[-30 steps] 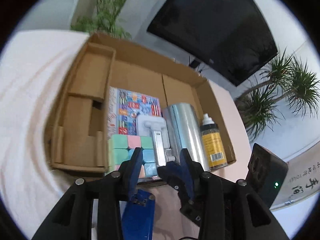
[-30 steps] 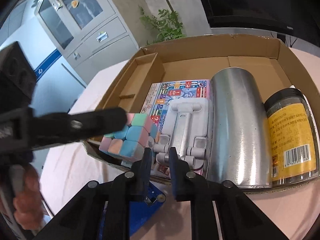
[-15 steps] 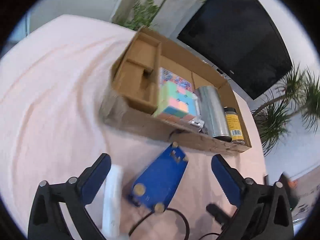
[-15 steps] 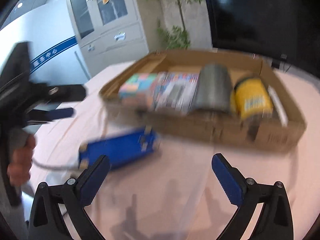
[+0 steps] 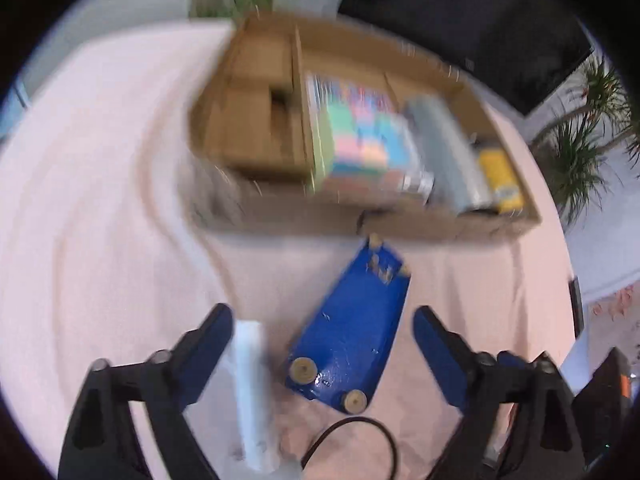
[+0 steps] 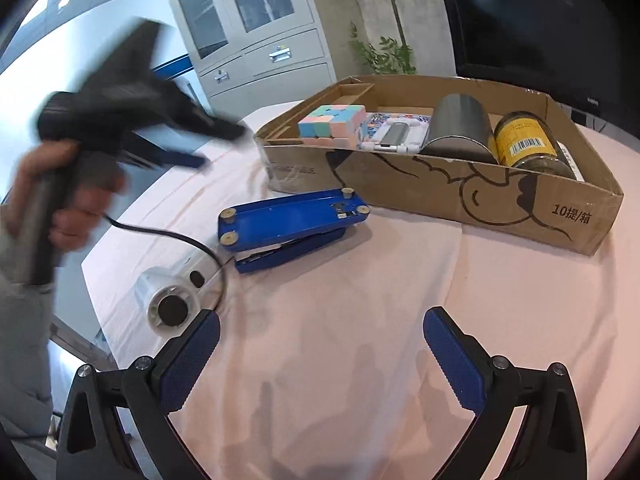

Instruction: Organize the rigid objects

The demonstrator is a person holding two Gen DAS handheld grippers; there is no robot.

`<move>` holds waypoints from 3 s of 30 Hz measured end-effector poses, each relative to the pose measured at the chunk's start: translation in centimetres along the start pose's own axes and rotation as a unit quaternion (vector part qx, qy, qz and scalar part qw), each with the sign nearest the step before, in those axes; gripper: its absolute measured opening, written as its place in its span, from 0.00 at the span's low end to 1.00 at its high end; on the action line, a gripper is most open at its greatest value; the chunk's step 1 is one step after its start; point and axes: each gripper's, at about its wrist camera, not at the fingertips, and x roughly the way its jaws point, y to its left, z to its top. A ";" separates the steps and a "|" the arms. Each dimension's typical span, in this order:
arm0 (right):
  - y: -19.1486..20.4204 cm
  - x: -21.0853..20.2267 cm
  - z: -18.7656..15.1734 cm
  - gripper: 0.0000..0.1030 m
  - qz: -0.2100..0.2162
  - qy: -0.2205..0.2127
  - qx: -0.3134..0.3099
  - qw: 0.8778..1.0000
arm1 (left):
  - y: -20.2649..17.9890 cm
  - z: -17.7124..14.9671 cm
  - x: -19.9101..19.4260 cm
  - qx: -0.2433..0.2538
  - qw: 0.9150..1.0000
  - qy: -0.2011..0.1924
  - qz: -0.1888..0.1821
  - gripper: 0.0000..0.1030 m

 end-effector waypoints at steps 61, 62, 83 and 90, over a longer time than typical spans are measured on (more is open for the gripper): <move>-9.7 -3.2 1.9 0.55 -0.101 0.052 0.056 0.992 | -8.7 -4.9 6.0 -0.044 0.989 -0.037 -0.136 0.69; -9.7 -2.3 1.8 0.38 -0.110 0.064 0.060 0.990 | -8.9 -4.9 6.1 -0.042 0.989 -0.037 -0.137 0.69; -10.2 -3.7 -0.4 0.22 0.091 0.068 0.308 0.944 | -7.6 -6.0 5.5 -0.061 0.968 -0.020 -0.243 0.29; -6.6 -3.5 7.9 0.22 0.115 0.007 0.246 0.962 | -6.9 -0.7 -2.1 -0.052 0.968 -0.119 -0.216 0.29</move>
